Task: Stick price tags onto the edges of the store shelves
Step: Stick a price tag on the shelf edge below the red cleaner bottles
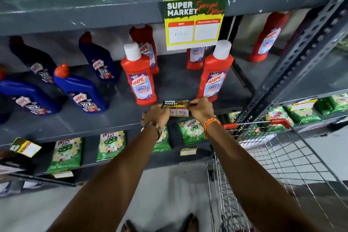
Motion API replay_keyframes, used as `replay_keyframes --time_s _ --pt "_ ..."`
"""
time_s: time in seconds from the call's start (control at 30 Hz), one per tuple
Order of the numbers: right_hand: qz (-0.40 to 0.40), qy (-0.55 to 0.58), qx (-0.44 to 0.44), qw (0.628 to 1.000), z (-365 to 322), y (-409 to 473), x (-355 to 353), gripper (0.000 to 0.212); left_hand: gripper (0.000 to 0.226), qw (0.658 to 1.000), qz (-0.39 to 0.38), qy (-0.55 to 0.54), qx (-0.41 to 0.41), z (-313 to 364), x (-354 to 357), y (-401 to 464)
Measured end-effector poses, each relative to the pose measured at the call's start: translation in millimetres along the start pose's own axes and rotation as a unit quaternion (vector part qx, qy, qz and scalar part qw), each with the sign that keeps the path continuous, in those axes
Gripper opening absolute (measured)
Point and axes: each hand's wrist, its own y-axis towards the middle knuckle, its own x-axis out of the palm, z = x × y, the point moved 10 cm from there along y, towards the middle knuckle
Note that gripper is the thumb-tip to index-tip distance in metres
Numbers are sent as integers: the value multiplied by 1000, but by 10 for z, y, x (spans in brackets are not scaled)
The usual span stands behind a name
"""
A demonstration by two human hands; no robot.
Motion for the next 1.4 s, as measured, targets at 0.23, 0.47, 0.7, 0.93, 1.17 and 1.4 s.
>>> replay_keyframes --time_s 0.23,0.47,0.7,0.93,1.17,1.4 --pt "31 28 23 999 30 44 41 28 47 998 48 -45 -15 -30 -40 125" --pt "21 25 10 999 4 65 62 19 55 992 45 -118 -24 -179 3 414" --pt "13 23 -28 999 -14 44 75 24 40 984 44 -171 9 -150 -32 516" --pt "25 79 -53 995 20 -12 8 14 20 990 37 -113 77 -69 -186 419" --pt "10 85 -63 994 15 -78 -63 15 17 982 19 -34 183 141 -277 173" --pt "-22 87 -90 992 9 -204 -106 11 20 972 36 8 231 277 -317 -50"
